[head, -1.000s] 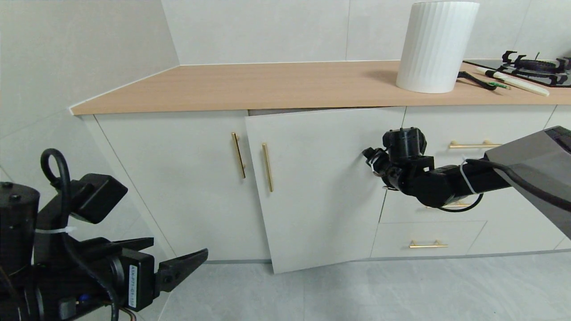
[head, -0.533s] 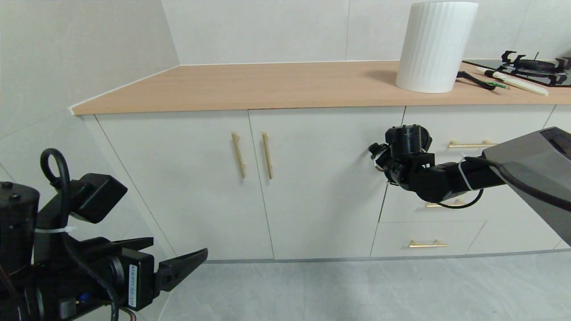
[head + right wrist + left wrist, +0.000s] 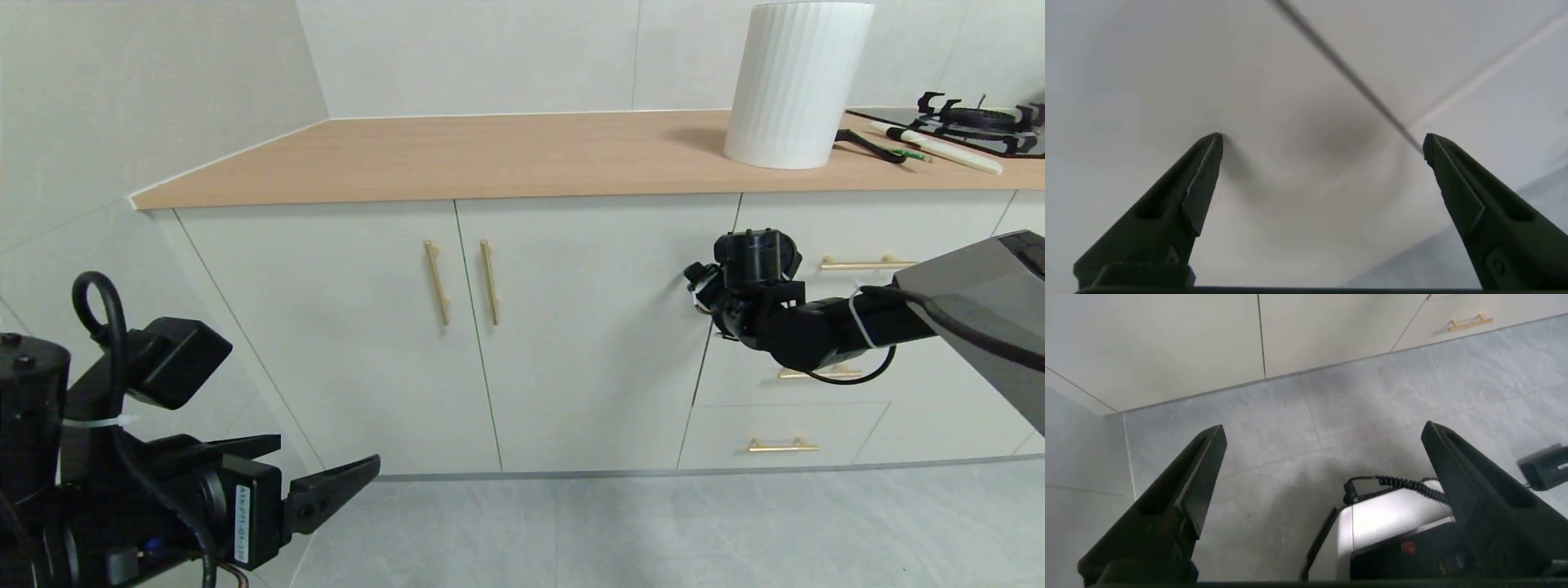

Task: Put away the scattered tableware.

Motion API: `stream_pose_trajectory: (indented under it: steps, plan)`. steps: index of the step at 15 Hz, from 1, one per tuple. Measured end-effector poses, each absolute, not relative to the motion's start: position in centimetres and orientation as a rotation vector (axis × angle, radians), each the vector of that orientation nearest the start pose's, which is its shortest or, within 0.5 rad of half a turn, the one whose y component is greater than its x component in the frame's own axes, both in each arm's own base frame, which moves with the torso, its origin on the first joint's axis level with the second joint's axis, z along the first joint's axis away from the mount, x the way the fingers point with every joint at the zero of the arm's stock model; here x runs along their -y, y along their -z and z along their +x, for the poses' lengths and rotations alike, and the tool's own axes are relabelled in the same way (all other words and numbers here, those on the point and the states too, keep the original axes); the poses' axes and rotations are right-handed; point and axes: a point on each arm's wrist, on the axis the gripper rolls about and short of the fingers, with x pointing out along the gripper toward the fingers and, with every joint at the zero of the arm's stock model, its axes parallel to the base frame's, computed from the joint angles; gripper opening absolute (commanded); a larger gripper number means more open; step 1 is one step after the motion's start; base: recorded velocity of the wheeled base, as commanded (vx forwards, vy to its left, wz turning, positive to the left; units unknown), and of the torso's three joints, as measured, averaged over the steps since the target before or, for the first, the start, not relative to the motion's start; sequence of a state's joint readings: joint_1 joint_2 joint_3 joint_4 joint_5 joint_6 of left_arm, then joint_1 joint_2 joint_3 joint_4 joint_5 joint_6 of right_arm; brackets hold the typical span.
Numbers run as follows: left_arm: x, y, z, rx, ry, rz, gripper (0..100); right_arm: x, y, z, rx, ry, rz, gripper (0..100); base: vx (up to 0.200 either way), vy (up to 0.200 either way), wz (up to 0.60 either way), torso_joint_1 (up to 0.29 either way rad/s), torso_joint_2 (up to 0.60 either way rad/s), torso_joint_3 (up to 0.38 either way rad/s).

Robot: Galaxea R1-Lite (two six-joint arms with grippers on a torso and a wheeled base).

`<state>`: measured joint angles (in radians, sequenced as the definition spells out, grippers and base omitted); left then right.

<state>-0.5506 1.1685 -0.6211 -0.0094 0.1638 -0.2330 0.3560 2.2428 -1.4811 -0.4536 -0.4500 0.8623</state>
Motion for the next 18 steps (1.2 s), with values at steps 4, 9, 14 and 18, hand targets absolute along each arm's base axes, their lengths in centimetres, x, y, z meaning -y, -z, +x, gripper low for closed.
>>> stream_pose_trajectory:
  steps: [4, 9, 14, 18]
  plan:
    - [7.2, -20.4, 13.6, -0.498, 0.284, -0.063, 100, -15.6, -16.7, 38.7, -0.260, 0.118, 0.655, 100, 0.000, 0.000, 0.00, 0.000, 0.00, 0.000]
    - [5.5, -20.9, 12.9, -0.405, 0.197, -0.083, 100, -13.3, -19.6, 30.8, -0.174, 0.060, 0.434, 100, 0.000, 0.000, 0.00, 0.000, 0.00, 0.000]
    - [2.0, -20.0, 10.6, -0.334, -0.090, -0.061, 100, -7.8, -20.1, 19.1, -0.086, 0.045, 0.269, 100, 0.000, 0.000, 0.00, 0.000, 0.00, 0.000]
    - [0.6, -18.1, 5.8, -0.244, -0.095, 0.104, 100, -2.5, -20.1, 10.4, 0.020, 0.141, 0.149, 100, 0.000, 0.000, 0.00, 0.000, 0.00, 0.000]
